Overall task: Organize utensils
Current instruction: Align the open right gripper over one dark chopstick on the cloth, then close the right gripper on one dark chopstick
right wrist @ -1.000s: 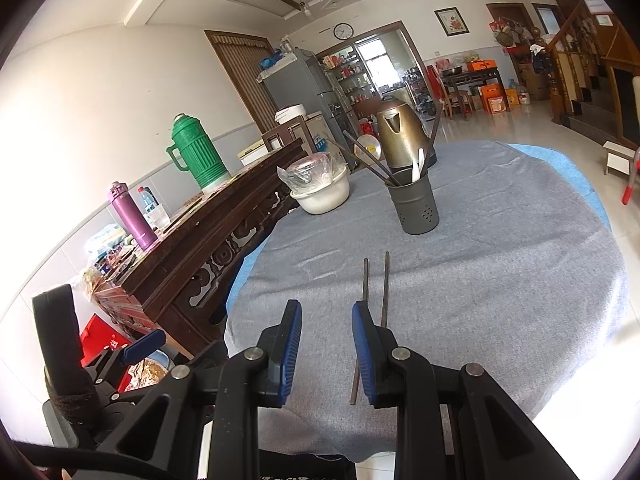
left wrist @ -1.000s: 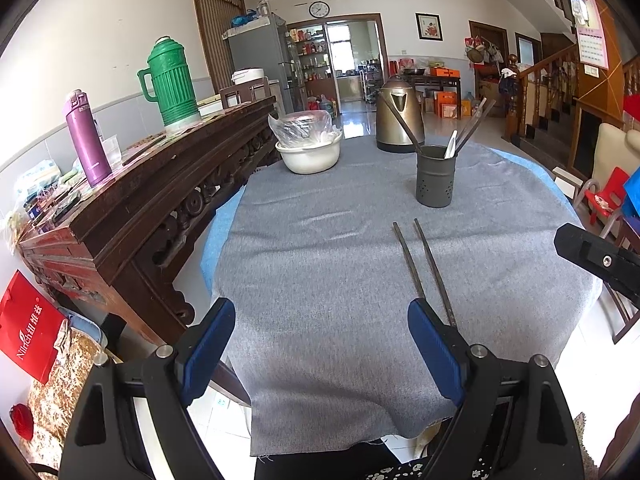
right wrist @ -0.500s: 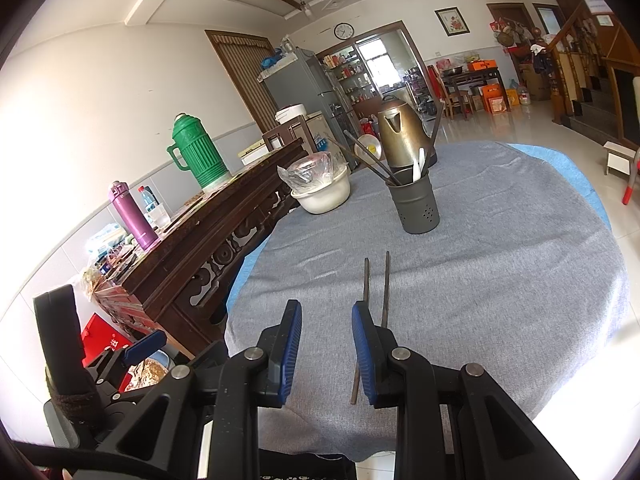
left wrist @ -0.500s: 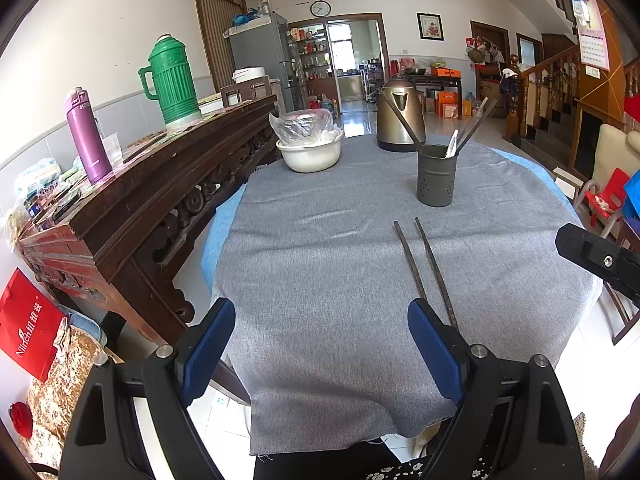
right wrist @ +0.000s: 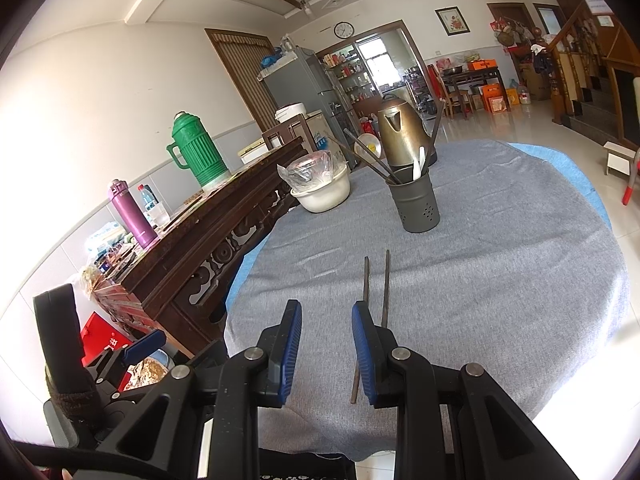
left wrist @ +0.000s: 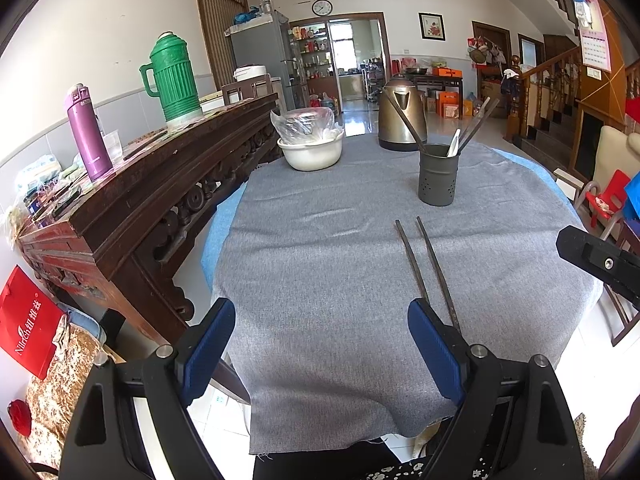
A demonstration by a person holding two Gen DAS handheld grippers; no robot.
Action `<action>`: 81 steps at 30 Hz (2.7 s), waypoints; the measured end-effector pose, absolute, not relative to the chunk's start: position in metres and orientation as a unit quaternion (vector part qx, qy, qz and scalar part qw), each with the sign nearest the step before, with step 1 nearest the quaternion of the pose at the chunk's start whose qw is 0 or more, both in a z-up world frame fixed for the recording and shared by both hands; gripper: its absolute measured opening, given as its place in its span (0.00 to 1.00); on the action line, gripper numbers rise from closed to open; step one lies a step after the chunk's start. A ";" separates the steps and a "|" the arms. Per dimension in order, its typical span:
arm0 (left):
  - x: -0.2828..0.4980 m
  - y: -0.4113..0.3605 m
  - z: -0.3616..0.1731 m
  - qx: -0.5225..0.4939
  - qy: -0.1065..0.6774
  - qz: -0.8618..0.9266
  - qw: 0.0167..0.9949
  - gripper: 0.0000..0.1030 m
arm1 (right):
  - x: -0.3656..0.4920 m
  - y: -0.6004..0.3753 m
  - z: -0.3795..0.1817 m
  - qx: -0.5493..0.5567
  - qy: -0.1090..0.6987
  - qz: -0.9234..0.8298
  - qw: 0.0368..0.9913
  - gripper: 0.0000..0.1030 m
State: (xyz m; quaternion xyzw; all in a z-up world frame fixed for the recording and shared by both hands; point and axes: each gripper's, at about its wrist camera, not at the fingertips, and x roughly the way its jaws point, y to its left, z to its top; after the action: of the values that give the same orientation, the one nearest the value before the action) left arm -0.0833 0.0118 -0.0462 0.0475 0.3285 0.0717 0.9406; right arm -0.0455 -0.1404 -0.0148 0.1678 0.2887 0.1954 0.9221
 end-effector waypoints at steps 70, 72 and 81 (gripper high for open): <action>0.089 0.067 -0.127 0.006 0.442 0.104 0.891 0.86 | 0.228 -0.087 -0.119 0.117 0.510 0.128 0.843 0.27; 0.093 0.069 -0.125 0.003 0.441 0.104 0.891 0.86 | 0.233 -0.082 -0.122 0.108 0.516 0.125 0.840 0.27; 0.110 0.071 -0.119 -0.005 0.445 0.073 0.893 0.86 | 0.248 -0.070 -0.147 0.075 0.553 0.103 0.823 0.12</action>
State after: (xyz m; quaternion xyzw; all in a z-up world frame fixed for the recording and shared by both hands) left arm 0.1096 0.0715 -0.1192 -0.0045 0.4447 0.0728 0.8927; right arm 0.2478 -0.0704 -0.1466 0.0746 0.5533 0.1026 0.8233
